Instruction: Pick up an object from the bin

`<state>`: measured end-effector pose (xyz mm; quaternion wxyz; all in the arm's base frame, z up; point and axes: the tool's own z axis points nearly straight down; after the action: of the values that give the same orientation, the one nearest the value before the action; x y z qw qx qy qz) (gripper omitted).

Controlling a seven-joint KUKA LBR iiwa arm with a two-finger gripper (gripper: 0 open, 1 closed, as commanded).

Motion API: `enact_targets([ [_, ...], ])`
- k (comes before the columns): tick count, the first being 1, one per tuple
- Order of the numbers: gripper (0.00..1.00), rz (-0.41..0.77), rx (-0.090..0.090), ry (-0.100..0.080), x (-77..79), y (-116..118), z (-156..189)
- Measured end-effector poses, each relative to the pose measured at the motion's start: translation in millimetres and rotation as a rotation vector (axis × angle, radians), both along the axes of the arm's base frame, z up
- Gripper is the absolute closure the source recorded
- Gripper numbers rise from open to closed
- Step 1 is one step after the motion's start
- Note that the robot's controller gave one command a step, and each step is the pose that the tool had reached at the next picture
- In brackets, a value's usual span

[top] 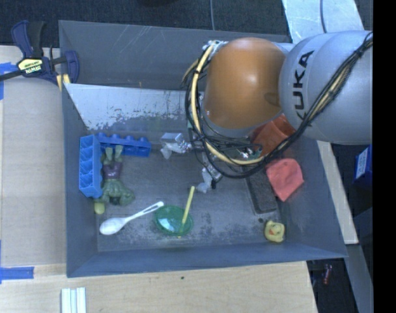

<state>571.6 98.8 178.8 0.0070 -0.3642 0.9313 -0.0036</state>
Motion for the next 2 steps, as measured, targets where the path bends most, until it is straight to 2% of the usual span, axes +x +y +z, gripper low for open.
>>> enact_targets([
  [1,0.0,-0.021,0.0,-0.01,8.7,-14,22],
  [2,0.0,-0.045,0.004,-0.01,-33.7,-27,-5],
])
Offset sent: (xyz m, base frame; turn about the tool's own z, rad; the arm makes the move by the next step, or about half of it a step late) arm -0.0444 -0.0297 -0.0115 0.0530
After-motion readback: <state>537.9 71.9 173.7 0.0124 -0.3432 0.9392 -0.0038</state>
